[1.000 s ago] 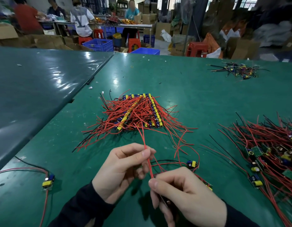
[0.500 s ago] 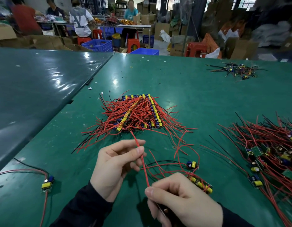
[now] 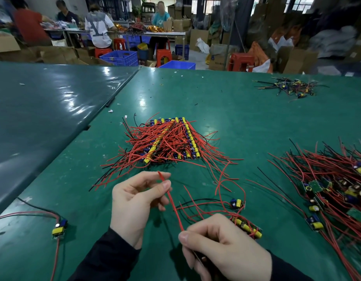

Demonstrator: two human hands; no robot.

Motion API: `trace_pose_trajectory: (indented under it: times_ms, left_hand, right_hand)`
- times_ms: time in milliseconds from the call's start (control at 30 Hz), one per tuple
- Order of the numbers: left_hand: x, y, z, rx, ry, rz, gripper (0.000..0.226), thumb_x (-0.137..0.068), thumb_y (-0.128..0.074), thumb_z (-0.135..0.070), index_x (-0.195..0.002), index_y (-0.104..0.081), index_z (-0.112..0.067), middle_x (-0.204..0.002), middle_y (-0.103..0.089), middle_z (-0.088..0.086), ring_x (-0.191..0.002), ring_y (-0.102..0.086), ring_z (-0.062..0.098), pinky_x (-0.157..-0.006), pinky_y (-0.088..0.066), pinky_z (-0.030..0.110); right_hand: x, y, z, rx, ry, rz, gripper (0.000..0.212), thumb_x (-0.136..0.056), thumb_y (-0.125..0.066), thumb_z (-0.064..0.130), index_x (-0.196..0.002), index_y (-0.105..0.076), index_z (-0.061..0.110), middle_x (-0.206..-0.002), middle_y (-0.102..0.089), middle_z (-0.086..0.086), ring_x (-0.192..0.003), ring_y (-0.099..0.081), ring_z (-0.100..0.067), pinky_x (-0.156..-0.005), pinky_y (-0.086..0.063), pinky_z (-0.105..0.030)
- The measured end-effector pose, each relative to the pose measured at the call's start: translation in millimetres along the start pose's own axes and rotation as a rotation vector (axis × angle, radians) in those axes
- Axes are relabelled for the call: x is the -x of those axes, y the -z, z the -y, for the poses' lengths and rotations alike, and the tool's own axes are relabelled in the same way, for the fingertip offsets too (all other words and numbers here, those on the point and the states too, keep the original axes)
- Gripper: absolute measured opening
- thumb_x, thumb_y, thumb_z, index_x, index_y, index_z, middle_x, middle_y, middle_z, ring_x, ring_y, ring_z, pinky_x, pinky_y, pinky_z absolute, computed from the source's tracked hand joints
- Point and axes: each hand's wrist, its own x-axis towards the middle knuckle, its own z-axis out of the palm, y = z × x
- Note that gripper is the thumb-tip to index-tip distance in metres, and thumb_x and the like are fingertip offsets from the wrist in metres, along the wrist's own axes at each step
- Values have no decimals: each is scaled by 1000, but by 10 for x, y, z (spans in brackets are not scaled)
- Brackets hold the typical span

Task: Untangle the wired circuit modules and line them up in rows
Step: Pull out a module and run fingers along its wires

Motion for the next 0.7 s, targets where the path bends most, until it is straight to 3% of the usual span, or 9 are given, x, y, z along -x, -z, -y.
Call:
trace_pose_trajectory:
  times_ms: [100,267,400,700]
  left_hand:
    - [-1,-10,-12,11,-43,-14,18,-64,-69,-6,-81,-74,-7,-52,-60,14,-39,-52,15,-38,-40,17]
    - [16,-6,-46,18,-189,-74,11,-66,-68,-4,-77,-70,-3,-55,-64,16,-38,-54,17,-40,-44,18]
    - [136,-59,-63,-40,-355,0,6,-70,-74,-5,-74,-70,-7,-61,-68,17,-42,-60,23,-43,-47,21]
    - [162,-64,-96,-90,-481,-24,9,-80,-72,-10,-74,-67,-14,-64,-70,9,-42,-62,25,-42,-48,21]
  right_hand:
    - [4,-9,15,3,-9,0,42,-94,-51,32,-53,-56,21,-42,-51,7,-40,-40,-10,-44,-30,-25]
    - [-25,-5,-30,-32,-103,-127,48,-96,-47,23,-49,-53,17,-39,-51,-2,-32,-45,-12,-37,-31,-18]
    - [-34,24,-61,-68,-176,-196,51,-96,-43,21,-46,-52,15,-36,-50,-5,-29,-48,-12,-34,-29,-18]
    - [-52,17,-50,-163,-180,-205,59,-98,-44,33,-41,-50,17,-33,-47,-2,-28,-46,-13,-32,-28,-17]
